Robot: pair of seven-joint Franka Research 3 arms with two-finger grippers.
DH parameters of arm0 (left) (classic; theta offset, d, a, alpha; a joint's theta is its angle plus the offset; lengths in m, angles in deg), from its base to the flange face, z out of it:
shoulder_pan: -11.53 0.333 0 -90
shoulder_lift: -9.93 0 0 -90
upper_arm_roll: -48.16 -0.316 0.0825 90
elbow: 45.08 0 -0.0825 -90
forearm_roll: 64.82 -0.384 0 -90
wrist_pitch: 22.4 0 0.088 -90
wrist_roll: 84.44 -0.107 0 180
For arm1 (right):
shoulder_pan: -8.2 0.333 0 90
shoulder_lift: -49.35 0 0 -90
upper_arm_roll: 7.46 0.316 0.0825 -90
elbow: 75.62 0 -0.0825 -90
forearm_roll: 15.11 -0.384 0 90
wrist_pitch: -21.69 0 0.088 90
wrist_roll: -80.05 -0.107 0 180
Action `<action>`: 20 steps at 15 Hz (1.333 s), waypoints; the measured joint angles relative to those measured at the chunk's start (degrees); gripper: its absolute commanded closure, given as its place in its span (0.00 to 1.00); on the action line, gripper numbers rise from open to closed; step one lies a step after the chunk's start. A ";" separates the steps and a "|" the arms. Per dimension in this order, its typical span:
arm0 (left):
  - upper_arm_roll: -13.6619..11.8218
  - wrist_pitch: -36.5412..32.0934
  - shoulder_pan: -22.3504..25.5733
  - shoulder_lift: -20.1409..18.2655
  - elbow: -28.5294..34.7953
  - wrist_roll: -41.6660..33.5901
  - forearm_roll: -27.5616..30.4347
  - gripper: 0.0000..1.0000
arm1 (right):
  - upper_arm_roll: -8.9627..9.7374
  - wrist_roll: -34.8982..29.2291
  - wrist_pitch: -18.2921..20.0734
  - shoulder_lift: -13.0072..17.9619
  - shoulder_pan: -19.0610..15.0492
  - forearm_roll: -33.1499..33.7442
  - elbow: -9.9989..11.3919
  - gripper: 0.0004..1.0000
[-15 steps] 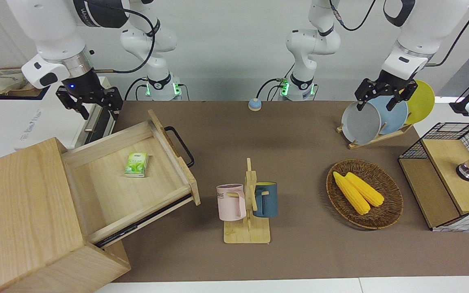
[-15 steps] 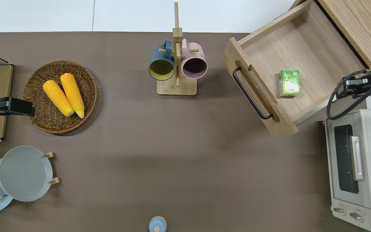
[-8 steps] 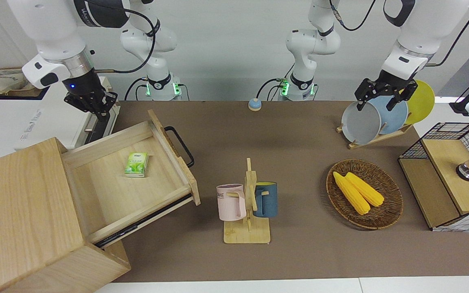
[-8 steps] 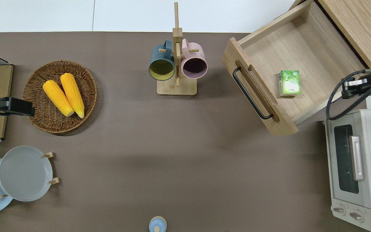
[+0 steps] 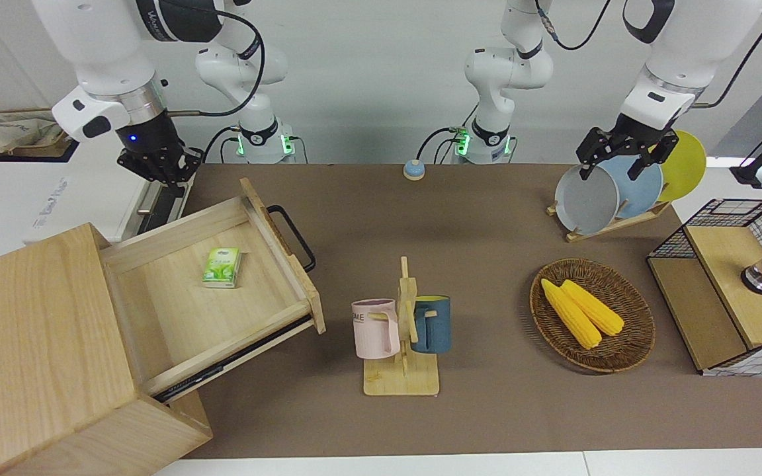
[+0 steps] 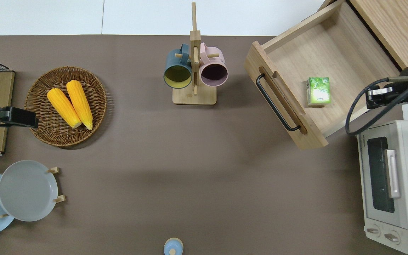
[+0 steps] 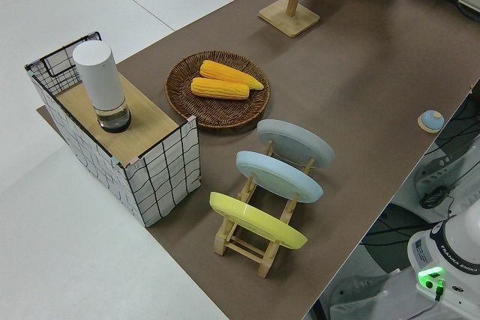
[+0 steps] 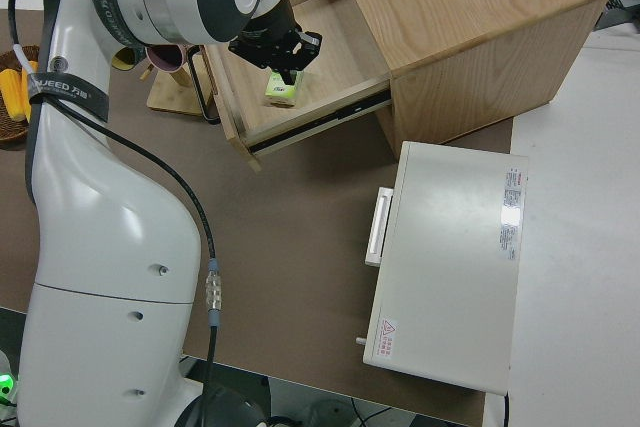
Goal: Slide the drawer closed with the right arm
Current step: 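Move the right gripper to the drawer's black handle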
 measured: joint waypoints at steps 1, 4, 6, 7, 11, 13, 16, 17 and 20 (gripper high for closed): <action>0.00 0.00 0.00 0.00 0.00 0.00 0.00 0.00 | -0.01 -1.72 0.00 0.19 0.92 0.01 -0.02 1.00; 0.00 0.00 0.00 0.00 0.00 0.00 0.00 0.00 | -0.02 -7.05 0.00 0.76 3.88 0.03 -0.06 1.00; 0.00 0.00 0.00 0.00 0.00 0.00 0.00 0.00 | -0.05 -10.25 0.00 0.89 5.50 0.04 -0.10 1.00; 0.00 0.00 0.00 0.00 0.00 0.00 0.00 0.00 | -0.06 -11.57 0.00 0.93 6.15 0.04 -0.10 1.00; 0.00 0.00 0.00 0.00 0.00 0.00 0.00 0.00 | -0.06 -18.83 -0.02 1.02 9.39 0.05 -0.12 1.00; 0.00 0.00 0.00 0.00 0.00 0.00 0.00 0.00 | -0.04 -22.58 -0.10 1.02 11.17 0.05 -0.12 1.00; 0.00 0.00 0.00 0.00 0.00 0.00 0.00 0.00 | 0.02 -29.00 -0.54 1.01 13.18 0.04 -0.12 1.00; 0.00 0.00 0.00 0.00 0.00 0.00 0.00 0.00 | 0.04 -30.82 -0.68 1.00 13.55 0.05 -0.12 1.00; 0.00 0.00 0.00 0.00 0.00 0.00 0.00 0.00 | 0.08 -36.99 -0.85 0.73 14.77 0.04 -0.09 1.00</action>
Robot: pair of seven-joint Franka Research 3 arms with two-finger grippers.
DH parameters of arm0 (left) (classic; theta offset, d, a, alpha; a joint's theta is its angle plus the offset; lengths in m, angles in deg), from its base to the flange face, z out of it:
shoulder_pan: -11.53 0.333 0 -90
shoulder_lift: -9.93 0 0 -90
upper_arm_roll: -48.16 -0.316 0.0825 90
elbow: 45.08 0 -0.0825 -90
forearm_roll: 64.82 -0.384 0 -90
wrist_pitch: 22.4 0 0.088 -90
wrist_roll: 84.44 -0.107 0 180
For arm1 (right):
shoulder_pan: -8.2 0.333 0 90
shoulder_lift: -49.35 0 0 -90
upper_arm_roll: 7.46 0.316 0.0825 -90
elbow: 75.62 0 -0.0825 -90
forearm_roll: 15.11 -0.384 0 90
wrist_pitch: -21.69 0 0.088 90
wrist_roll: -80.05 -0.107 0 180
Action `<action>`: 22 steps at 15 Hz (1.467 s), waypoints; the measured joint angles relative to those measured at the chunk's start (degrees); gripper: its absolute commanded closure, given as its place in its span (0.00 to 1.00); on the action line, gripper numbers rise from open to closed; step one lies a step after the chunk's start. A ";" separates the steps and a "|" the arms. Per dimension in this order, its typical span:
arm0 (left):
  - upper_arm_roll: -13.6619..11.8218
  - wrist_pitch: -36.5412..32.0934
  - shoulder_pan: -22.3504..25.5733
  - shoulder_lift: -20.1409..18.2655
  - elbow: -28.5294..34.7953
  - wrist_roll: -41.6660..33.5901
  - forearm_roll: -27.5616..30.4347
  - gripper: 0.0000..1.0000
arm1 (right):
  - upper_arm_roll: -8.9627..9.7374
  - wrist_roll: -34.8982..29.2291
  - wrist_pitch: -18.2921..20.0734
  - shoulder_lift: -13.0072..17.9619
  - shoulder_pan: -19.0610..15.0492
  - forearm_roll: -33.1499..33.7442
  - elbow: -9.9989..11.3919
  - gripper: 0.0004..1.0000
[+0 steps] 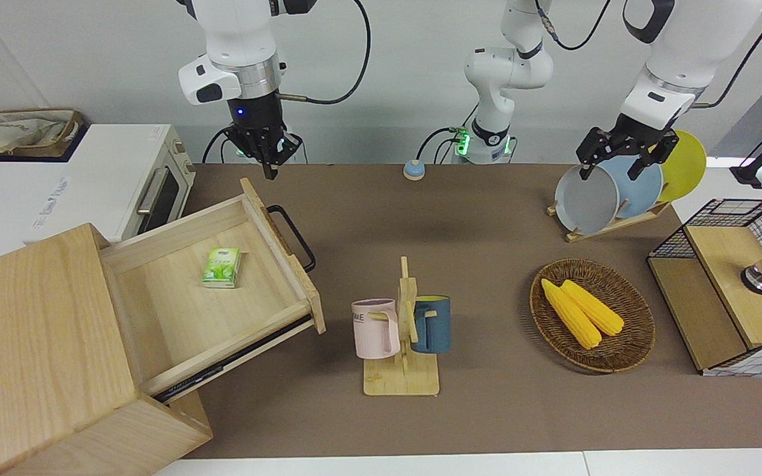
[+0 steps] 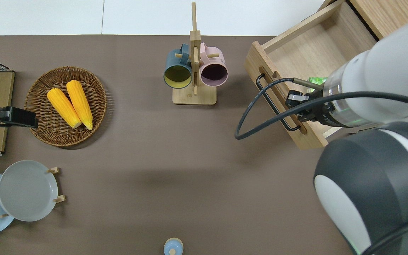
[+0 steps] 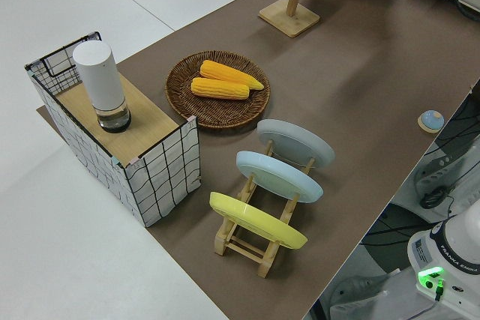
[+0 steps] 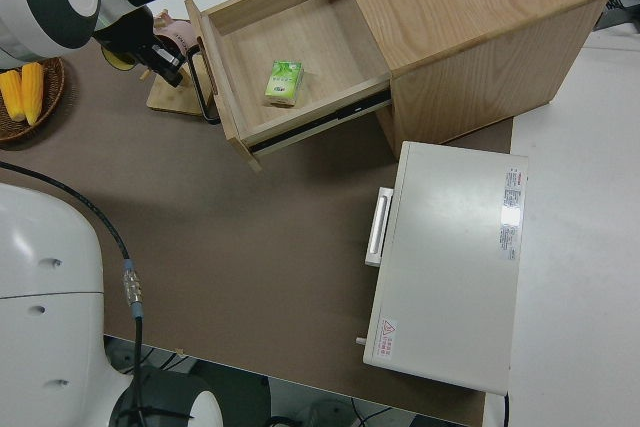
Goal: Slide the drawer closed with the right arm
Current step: 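Move the right gripper to the drawer's black handle, then push the drawer handle with the right gripper away from the robot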
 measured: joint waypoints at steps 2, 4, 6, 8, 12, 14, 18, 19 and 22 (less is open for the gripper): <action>0.00 0.00 0.00 0.00 0.00 0.00 0.00 0.00 | 0.02 -4.61 -0.91 -0.72 0.78 -0.04 0.05 1.00; 0.00 0.00 0.00 0.00 0.00 0.00 0.00 0.00 | 0.01 -10.05 -2.91 -1.97 1.97 -0.05 0.10 1.00; 0.00 0.00 0.00 0.00 0.00 0.00 0.00 0.00 | 0.03 -15.71 -4.70 -3.49 3.06 -0.05 0.13 1.00; 0.00 0.00 0.00 0.00 0.00 0.00 0.00 0.00 | 0.01 -19.59 -6.15 -4.85 3.45 -0.05 0.13 1.00; 0.00 0.00 0.00 0.00 0.00 0.00 0.00 0.00 | 0.00 -28.54 -8.95 -7.91 3.65 -0.51 0.17 1.00; 0.00 0.00 0.00 0.00 0.00 0.00 0.00 0.00 | 0.01 -32.84 -9.43 -9.48 3.91 -1.71 0.19 1.00; 0.00 0.00 0.00 0.00 0.00 0.00 0.00 0.00 | -0.23 -37.94 -10.16 -12.17 4.04 -3.91 0.21 1.00; 0.00 0.00 0.00 0.00 0.00 0.00 0.00 0.00 | -0.46 -38.56 -10.49 -12.76 3.99 -4.49 0.21 1.00; 0.00 0.00 0.00 0.00 0.00 0.00 0.00 0.00 | -0.67 -39.22 -11.20 -14.18 3.75 -4.68 0.22 1.00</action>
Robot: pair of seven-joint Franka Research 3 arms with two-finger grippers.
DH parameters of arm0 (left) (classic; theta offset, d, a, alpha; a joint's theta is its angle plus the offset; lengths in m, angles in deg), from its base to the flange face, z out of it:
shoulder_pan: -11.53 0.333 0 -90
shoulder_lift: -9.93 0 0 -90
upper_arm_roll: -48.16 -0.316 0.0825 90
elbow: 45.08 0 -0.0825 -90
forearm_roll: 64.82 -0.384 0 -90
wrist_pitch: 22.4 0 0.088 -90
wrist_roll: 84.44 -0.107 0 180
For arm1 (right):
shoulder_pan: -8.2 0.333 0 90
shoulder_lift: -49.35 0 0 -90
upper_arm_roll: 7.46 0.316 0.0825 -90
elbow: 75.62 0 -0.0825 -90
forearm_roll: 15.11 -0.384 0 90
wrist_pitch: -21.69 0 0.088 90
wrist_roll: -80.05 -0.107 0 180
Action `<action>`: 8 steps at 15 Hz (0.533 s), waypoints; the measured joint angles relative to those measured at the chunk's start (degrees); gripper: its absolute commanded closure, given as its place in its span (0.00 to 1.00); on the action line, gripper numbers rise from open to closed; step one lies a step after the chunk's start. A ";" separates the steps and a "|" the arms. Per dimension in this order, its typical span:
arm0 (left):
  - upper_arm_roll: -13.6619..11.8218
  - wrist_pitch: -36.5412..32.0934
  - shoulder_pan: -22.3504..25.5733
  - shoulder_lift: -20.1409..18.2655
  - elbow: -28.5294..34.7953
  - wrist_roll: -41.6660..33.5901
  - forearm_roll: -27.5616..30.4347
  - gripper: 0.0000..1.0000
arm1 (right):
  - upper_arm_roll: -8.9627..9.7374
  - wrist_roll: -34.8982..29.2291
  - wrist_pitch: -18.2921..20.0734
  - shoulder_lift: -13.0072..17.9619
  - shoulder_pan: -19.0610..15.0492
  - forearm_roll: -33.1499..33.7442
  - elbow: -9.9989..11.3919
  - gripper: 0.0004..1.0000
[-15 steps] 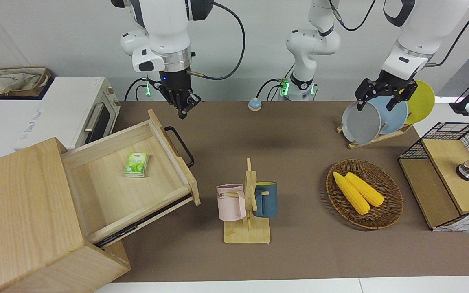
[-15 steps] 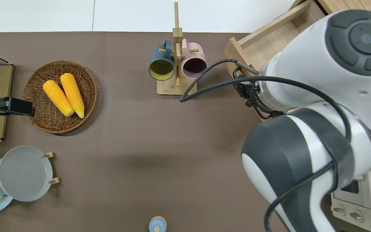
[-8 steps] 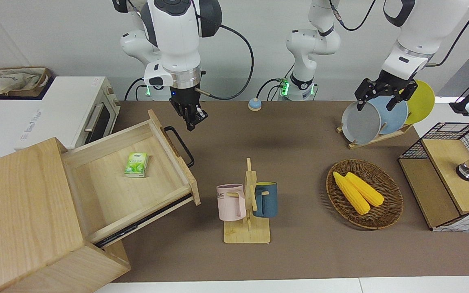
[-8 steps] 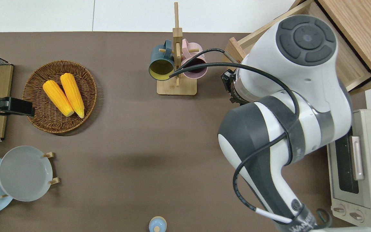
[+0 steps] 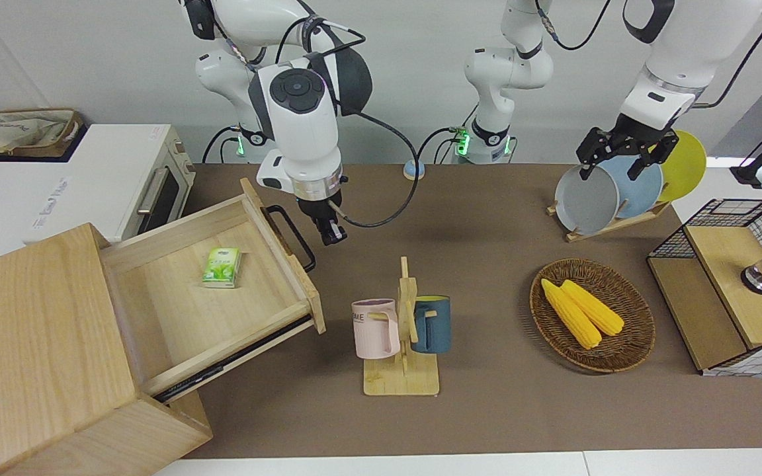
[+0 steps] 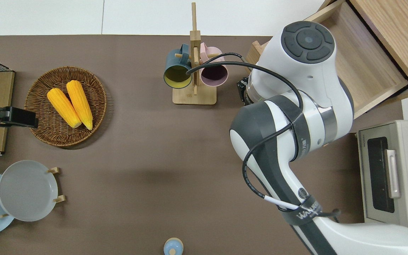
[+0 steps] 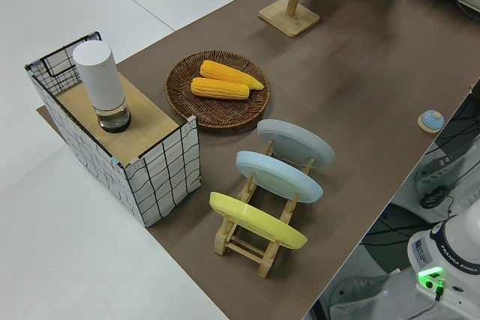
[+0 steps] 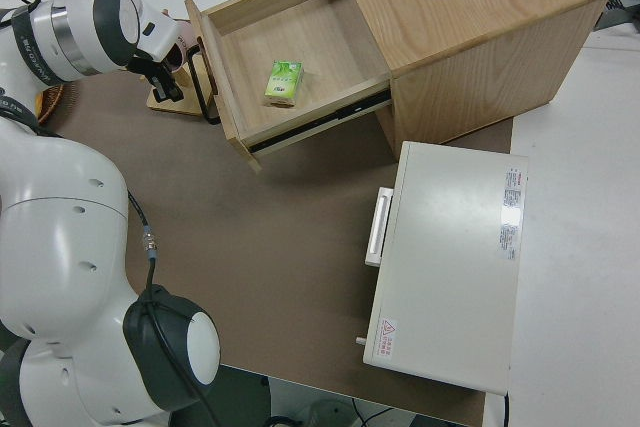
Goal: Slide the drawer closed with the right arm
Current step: 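Push the drawer handle with the right gripper away from the robot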
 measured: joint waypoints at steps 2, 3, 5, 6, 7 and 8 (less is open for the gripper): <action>0.00 0.00 0.00 0.00 0.00 0.00 0.00 0.00 | -0.01 -0.22 -0.07 -1.02 -0.03 -0.01 0.01 1.00; 0.00 0.00 0.00 0.00 0.00 0.00 0.00 0.00 | -0.03 -0.31 -0.11 -1.40 -0.08 -0.01 0.01 1.00; 0.00 0.00 0.00 0.00 0.00 0.00 0.00 0.00 | -0.04 -0.42 -0.41 -1.96 -0.36 -0.01 0.01 1.00; 0.00 0.00 0.00 0.00 0.00 0.00 0.00 0.00 | -0.07 -0.42 -0.74 -2.09 -0.45 -0.02 0.01 1.00; 0.00 0.00 0.00 0.00 0.00 0.00 0.00 0.00 | -0.16 -0.44 -1.10 -2.19 -0.48 -0.02 0.01 1.00; 0.00 0.00 0.00 0.00 0.00 0.00 0.00 0.00 | -0.22 -0.45 -1.21 -2.25 -0.52 -0.02 0.01 1.00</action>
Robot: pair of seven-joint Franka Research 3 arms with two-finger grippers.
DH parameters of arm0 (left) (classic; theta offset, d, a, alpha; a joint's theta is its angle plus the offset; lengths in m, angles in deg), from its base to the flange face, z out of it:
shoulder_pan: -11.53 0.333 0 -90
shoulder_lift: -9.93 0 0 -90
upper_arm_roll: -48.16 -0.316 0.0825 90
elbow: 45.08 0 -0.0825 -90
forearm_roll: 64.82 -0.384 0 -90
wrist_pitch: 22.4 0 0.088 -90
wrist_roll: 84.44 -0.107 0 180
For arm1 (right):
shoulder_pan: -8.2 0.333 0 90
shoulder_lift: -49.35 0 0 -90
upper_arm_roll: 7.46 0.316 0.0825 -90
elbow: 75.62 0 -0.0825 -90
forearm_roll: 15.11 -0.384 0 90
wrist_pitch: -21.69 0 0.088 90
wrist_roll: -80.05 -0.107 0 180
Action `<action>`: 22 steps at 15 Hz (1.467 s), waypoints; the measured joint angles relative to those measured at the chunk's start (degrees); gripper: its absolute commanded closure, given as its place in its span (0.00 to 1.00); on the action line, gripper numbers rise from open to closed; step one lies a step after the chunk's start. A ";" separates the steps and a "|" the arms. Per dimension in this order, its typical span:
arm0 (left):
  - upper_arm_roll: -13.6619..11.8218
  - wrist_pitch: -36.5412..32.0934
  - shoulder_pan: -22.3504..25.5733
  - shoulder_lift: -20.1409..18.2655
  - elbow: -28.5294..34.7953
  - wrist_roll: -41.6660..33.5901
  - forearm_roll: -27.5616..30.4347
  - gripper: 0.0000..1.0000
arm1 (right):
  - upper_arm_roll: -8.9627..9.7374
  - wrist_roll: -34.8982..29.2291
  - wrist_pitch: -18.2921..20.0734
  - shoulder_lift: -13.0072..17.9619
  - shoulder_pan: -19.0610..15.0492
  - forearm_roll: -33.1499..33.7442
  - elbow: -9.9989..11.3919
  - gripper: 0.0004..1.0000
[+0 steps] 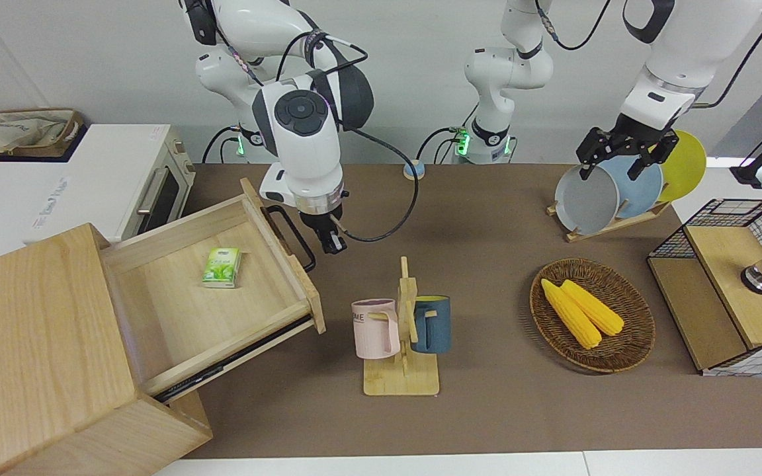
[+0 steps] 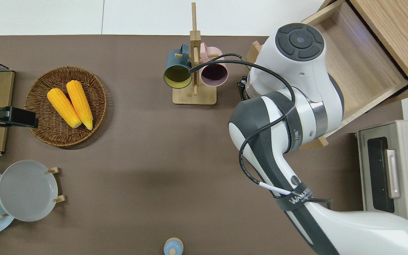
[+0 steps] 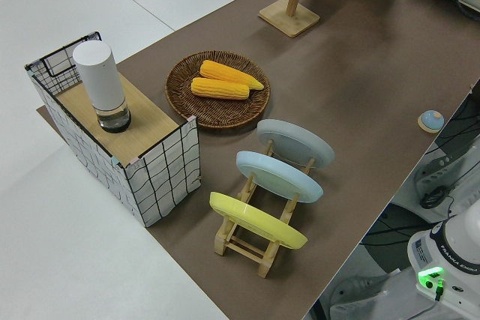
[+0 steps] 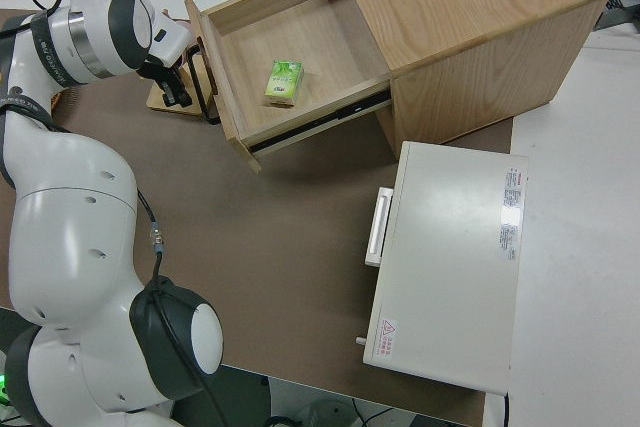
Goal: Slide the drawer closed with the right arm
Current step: 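Push the drawer handle with the right gripper away from the robot, then push the drawer front further in with the right gripper until shut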
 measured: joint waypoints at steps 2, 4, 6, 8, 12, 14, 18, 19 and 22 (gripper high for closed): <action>0.00 0.00 0.00 0.00 0.00 0.00 0.00 0.00 | -0.05 0.00 -0.17 -0.17 -0.20 0.00 0.00 1.00; 0.00 0.00 0.00 0.00 0.00 0.00 0.00 0.00 | -0.08 0.00 -1.60 -0.62 -0.78 0.00 0.00 1.00; 0.00 0.00 0.00 0.00 0.00 0.00 0.00 0.00 | -0.07 0.00 -2.65 -0.91 -1.32 -0.04 0.00 1.00; 0.00 0.00 0.00 0.00 0.00 0.00 0.00 0.00 | -0.08 0.11 -3.34 -1.03 -1.88 -0.04 0.00 1.00; 0.00 0.00 0.00 0.00 0.00 0.00 0.00 0.00 | -0.10 0.26 -5.69 -1.24 -2.95 -0.04 0.00 1.00; 0.00 0.00 0.00 0.00 0.00 0.00 0.00 0.00 | -0.23 0.63 -7.02 -1.51 -3.88 -0.04 0.00 1.00; 0.00 0.00 0.00 0.00 0.00 0.00 0.00 0.00 | -0.34 1.42 -9.03 -1.84 -5.59 -0.04 0.01 1.00; 0.00 0.00 0.00 0.00 0.00 0.00 0.00 0.00 | -0.37 2.35 -9.11 -1.84 -6.22 -0.04 0.01 1.00; 0.00 0.00 0.00 0.00 0.00 0.00 0.00 0.00 | -0.44 4.90 -9.18 -1.84 -7.99 -0.04 0.00 1.00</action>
